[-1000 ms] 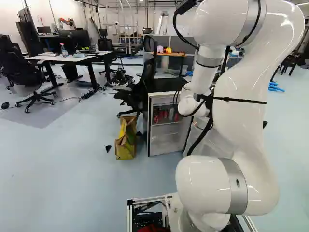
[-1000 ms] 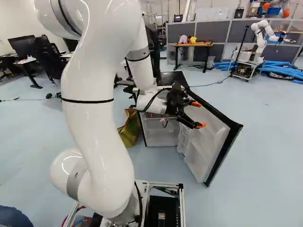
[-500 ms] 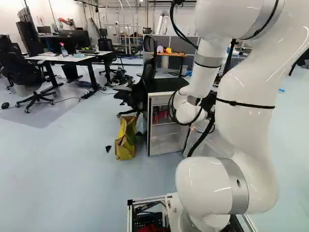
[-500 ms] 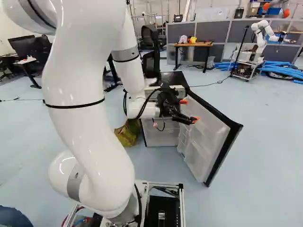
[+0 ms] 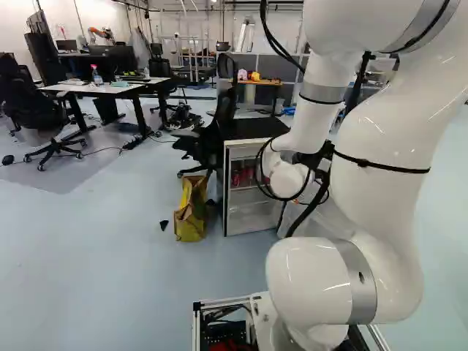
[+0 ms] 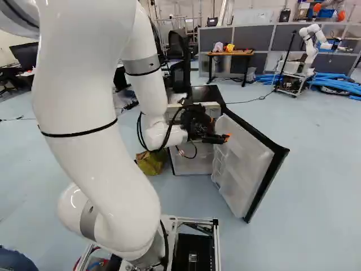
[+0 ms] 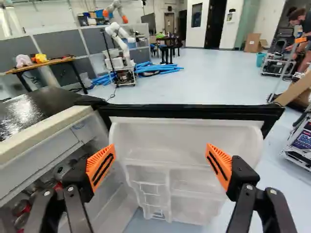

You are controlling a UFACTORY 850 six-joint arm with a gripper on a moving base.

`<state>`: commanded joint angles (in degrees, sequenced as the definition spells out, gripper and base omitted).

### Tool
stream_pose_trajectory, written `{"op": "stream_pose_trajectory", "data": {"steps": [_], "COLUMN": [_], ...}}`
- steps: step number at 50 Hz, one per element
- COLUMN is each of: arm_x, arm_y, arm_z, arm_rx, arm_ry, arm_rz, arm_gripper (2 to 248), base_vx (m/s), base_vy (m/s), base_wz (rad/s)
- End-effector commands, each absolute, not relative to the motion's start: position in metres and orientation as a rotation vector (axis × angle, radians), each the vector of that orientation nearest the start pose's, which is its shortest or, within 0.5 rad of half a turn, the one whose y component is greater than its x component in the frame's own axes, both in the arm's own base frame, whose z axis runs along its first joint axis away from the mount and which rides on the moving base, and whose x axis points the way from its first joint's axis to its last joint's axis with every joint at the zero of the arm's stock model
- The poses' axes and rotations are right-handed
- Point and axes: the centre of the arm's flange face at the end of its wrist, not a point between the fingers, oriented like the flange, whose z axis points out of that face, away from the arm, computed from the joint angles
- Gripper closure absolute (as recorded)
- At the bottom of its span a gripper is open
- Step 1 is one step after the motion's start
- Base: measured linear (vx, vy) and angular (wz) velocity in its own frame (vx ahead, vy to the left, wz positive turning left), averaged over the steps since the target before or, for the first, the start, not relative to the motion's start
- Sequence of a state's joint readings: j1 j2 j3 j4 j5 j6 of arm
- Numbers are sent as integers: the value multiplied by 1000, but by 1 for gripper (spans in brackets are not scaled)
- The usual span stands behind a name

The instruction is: Grab a drink from the fridge

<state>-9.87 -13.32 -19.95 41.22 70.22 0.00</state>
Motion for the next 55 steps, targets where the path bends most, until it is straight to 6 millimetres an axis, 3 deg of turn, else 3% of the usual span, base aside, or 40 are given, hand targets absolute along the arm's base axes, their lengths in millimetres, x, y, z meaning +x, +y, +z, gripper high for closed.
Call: {"op": "stream_pose_trajectory", "data": {"steps": [15,55], "arm_x": [350,373], "arm_y": [-107,-77], "arm_z": [313,273], "arm_rx": [-2644,-2685], "arm_ry": [1080,426], "arm_rz": [-2091,-1908], "arm_gripper": [3,3], "base_vx": [0,0], "base_vy": [0,0], "base_wz": [0,0]}}
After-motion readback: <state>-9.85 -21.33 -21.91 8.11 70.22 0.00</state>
